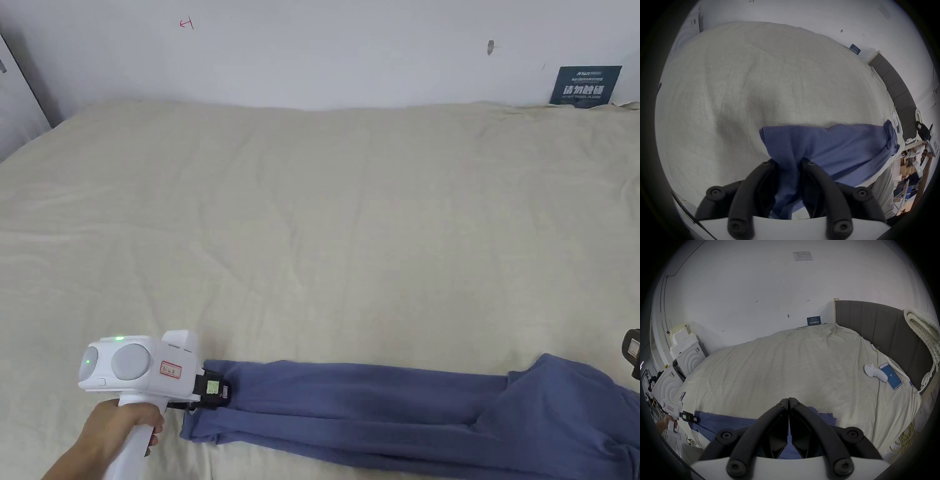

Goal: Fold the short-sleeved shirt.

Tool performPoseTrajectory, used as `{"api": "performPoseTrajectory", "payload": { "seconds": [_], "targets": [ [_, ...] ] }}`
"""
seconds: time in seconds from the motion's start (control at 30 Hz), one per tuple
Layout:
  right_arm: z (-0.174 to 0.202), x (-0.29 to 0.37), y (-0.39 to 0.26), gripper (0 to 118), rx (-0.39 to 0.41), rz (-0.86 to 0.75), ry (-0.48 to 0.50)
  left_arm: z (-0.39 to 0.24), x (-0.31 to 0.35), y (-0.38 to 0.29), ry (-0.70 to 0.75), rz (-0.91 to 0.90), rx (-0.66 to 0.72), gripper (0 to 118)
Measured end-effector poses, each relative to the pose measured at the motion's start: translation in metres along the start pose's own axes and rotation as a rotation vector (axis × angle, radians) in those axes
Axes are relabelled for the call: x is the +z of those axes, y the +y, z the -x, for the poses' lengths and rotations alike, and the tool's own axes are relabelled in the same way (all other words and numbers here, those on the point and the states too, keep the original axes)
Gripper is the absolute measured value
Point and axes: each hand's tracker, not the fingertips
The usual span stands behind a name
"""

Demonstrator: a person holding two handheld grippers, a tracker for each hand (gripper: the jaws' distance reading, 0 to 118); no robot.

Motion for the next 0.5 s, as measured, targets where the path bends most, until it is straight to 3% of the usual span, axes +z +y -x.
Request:
{"api": "performPoseTrajectory", "payload": {
  "seconds": [0.03,0.07,0.1,0.17,0.5],
  "targets": [
    [0.0,0.0,0.0,0,0.0,0.0,0.0,-0.001,0.001,0.001,0.002,0.001,-0.009,21],
    [-0.001,-0.001,-0.001,0,-0.001,0.001,0.0,-0.003,0.003,0.001,-0.063,0.0,-0.005,7],
    [-0.001,-0.001,-0.001,0,-0.004,0.002,0.002,-0.005,0.01,0.002,-0.038,-0.012,-0.006,3],
    [-0.002,-0.001,0.0,0,-0.011,0.0,0.006,-0.018,0.017,0.004,-0.007,-0.032,-0.099,2],
    [-0.005,0.003,0.011,0,-0.006,-0.024,0.009,-0.016,0.079,0.024,-0.018,-0.087,-0.087,0]
  ]
}}
